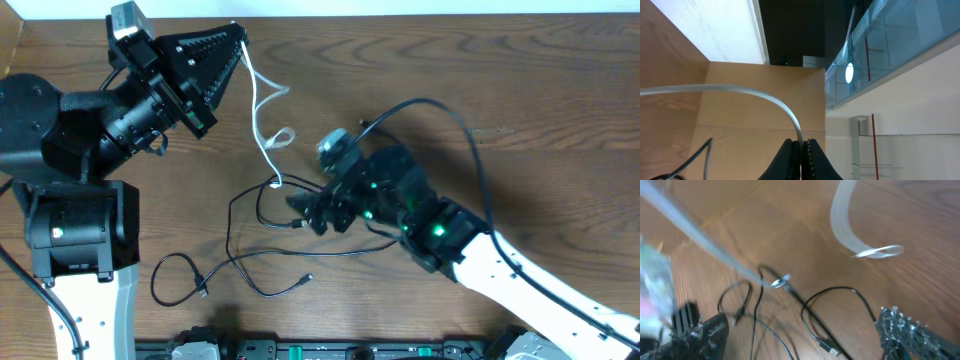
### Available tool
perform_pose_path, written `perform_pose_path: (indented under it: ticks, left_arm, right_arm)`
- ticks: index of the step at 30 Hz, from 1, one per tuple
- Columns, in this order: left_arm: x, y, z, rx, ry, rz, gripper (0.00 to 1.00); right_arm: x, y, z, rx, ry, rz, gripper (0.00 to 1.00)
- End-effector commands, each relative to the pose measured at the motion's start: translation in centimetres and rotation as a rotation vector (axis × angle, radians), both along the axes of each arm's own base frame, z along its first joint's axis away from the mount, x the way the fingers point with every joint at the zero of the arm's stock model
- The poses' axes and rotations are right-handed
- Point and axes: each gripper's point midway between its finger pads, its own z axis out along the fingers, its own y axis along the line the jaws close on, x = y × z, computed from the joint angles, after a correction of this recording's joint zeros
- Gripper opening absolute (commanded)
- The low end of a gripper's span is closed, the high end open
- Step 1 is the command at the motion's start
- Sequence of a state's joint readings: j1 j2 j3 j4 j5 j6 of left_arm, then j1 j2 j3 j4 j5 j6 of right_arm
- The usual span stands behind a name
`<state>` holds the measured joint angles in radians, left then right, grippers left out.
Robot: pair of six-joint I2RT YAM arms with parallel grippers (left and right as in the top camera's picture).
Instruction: Untangle cables
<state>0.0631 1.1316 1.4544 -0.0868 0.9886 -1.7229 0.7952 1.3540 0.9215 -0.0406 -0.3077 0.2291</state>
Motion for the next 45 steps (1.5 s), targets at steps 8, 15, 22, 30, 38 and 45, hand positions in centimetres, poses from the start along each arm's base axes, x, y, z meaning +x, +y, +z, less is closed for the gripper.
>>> perform_pose_path:
  ticks: [8, 15, 22, 30, 38, 45]
  left_arm:
    - [-0.4, -0.1, 0.8, 0.016, -0.043, 0.0, 0.07]
    - [-0.4, -0.1, 0.8, 0.016, -0.043, -0.001, 0.07]
    - [-0.7, -0.3, 0.8, 0.019, -0.043, -0.018, 0.07]
    - [-0.6, -0.3, 0.8, -0.089, 0.089, -0.033, 0.07]
    - [0.5, 0.8, 1.2, -0.087, 0.05, 0.049, 0.08]
    - [3.0, 4.3, 0.7, -0.037, -0.002, 0.221, 0.08]
  right_arm:
    - [-1.4, 1.3, -2.3, -0.15, -0.186, 0.162, 0.87]
    - [0.5, 1.5, -5.5, -0.23, -0.194, 0.129, 0.73]
    - [1.4, 2.3, -6.1, -0.213, -0.21, 0.116, 0.01]
    - [3.5, -0.7, -8.0, -0.24, -0.022, -0.119, 0.01]
    - [3.8, -4.0, -10.8, -0.36, 0.084, -0.276, 0.01]
    - [3.4, -4.9, -9.8, -0.303, 0.174, -0.364, 0.01]
